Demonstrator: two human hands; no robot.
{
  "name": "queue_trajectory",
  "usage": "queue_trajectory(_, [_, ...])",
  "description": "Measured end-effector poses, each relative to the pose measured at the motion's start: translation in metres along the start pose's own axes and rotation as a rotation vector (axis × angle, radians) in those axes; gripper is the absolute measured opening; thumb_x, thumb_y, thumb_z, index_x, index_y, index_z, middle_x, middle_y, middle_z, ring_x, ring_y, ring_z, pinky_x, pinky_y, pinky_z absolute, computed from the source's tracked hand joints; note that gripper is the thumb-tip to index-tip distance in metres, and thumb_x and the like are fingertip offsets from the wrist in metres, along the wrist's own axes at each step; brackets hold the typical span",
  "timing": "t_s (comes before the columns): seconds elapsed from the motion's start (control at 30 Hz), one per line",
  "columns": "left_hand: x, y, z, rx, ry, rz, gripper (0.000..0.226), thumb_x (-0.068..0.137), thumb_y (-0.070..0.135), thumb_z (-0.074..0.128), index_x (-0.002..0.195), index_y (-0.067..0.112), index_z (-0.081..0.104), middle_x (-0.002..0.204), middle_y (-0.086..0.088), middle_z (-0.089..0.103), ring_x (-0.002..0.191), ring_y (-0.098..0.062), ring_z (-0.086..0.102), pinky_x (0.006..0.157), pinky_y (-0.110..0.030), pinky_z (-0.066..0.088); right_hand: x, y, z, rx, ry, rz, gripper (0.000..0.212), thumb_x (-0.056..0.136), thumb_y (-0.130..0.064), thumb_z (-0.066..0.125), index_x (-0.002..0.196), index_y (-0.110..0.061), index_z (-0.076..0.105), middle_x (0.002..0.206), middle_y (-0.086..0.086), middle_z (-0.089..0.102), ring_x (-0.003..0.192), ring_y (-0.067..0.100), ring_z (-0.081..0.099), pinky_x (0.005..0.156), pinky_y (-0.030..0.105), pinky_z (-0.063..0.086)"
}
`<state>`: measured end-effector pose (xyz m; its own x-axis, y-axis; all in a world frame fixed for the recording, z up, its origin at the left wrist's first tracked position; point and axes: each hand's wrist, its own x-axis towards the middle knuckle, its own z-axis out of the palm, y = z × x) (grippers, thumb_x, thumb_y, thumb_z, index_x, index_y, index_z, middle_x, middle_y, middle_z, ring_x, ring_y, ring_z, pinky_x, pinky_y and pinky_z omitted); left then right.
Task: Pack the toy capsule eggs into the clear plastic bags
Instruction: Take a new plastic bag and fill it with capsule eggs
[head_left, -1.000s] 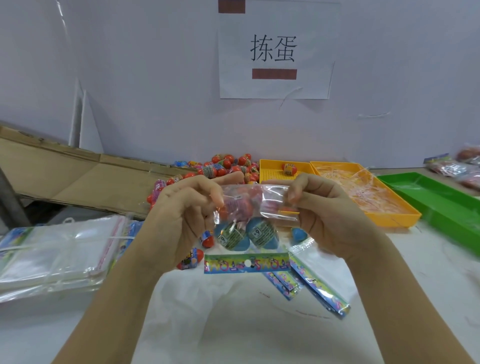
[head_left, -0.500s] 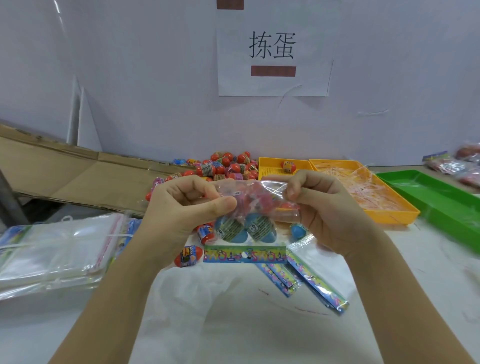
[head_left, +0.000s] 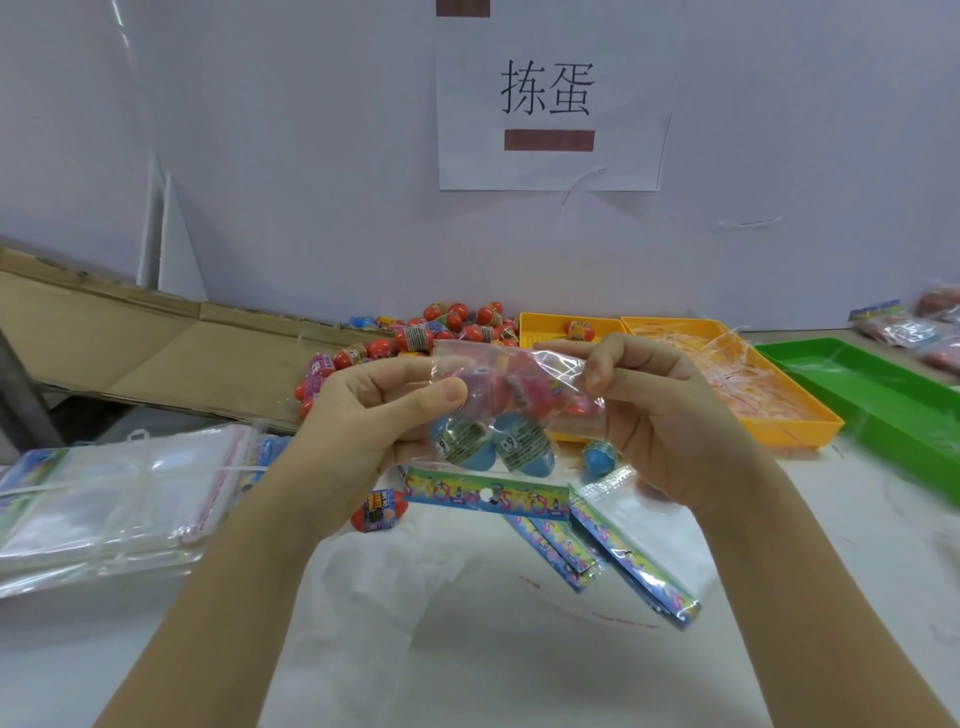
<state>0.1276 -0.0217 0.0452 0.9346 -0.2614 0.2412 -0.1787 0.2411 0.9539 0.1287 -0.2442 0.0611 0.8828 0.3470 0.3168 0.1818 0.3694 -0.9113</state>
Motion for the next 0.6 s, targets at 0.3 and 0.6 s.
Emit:
queue_trajectory(0.3, [-0.002, 0.001, 0.0057, -0.102, -0.021, 0.049, 0.023, 0.056, 0.03, 0.077, 0.077, 0.023, 0.081, 0.057, 0.008, 0.068, 0.043, 0.0, 0.057, 0.042, -0.011, 0.045, 0.0005, -0.0015, 0.0054, 0.03, -0.009, -0.054, 0.034, 0.076, 0.005, 0.045, 0.057, -0.012, 0.067, 0.088, 0.005, 0.073, 0.092, 0.016, 0.07, 0.063, 0.032, 0.059])
queue_trajectory(0.6, [0.0012, -0.0024, 0.0012, -0.057, -0.023, 0.083, 0.05, 0.044, 0.049, 0.092, 0.086, 0.023, 0.081, 0.065, 0.005, 0.071, 0.049, -0.001, 0.059, 0.047, -0.014, 0.05, 0.0047, 0.004, 0.0051, -0.121, 0.115, -0.167, 0.021, 0.07, -0.024, 0.06, 0.053, -0.013, 0.065, 0.085, 0.005, 0.071, 0.077, 0.017, 0.066, 0.062, 0.033, 0.059])
